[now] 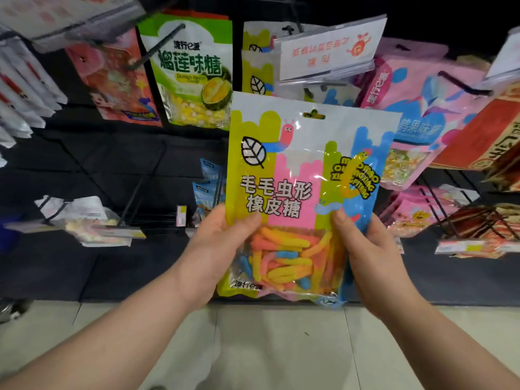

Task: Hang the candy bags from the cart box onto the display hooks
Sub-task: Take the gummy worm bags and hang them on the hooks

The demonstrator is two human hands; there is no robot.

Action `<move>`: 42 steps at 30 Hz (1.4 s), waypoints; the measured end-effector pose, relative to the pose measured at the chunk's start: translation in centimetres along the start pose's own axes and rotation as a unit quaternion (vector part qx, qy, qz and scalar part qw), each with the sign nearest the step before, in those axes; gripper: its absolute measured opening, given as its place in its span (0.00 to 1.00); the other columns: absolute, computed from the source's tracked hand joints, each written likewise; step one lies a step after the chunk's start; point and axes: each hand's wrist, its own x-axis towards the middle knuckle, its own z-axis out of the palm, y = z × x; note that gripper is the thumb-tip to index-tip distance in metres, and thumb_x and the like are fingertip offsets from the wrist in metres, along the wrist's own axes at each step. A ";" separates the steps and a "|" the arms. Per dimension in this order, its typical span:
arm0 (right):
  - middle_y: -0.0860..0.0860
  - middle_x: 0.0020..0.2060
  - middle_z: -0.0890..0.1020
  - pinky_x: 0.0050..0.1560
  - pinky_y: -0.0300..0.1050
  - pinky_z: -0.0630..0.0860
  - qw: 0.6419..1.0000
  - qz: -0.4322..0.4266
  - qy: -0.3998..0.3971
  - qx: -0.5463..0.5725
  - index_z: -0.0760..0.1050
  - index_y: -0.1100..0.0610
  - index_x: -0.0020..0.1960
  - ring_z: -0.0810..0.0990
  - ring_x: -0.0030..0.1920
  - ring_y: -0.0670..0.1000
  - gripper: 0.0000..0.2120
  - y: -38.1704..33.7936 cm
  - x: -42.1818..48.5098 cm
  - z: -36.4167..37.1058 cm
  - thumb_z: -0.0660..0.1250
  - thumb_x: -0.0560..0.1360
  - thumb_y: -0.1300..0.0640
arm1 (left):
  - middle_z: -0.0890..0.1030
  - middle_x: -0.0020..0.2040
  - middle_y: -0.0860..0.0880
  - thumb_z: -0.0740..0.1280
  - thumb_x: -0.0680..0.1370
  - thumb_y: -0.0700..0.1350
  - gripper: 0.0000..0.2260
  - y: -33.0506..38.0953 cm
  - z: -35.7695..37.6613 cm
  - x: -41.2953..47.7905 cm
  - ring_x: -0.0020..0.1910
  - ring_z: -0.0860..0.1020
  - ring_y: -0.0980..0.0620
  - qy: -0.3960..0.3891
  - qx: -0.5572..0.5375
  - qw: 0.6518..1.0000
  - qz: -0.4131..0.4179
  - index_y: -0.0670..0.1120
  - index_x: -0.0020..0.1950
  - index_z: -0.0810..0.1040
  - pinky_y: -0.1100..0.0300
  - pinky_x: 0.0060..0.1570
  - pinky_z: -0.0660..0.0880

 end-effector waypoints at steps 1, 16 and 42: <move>0.49 0.52 0.85 0.56 0.55 0.79 1.000 -0.001 0.007 0.001 0.77 0.53 0.58 0.84 0.53 0.52 0.22 -0.2 0.2 -0.2 0.67 0.67 0.46 | 0.86 0.51 0.51 0.67 0.70 0.48 0.17 0.0 0.3 0.4 0.51 0.84 0.53 0.005 -0.004 1.000 -0.001 0.47 0.58 0.78 0.63 0.44 0.81; 0.53 0.52 0.85 0.56 0.63 0.78 1.000 -0.016 0.015 -0.012 0.77 0.52 0.58 0.84 0.52 0.57 0.23 -1.9 2.7 -0.8 0.68 0.66 0.44 | 0.86 0.48 0.51 0.65 0.79 0.47 0.07 1.5 1.9 3.1 0.47 0.85 0.53 0.026 -0.010 1.000 0.005 0.47 0.55 0.79 0.61 0.40 0.81; 0.50 0.45 0.86 0.52 0.61 0.80 0.998 -0.010 0.013 -0.063 0.80 0.47 0.50 0.86 0.45 0.54 0.06 -1.9 4.5 -0.6 0.66 0.75 0.48 | 0.86 0.48 0.53 0.66 0.79 0.49 0.05 1.4 1.8 3.4 0.49 0.84 0.52 0.076 0.021 0.997 -0.012 0.52 0.52 0.80 0.56 0.47 0.81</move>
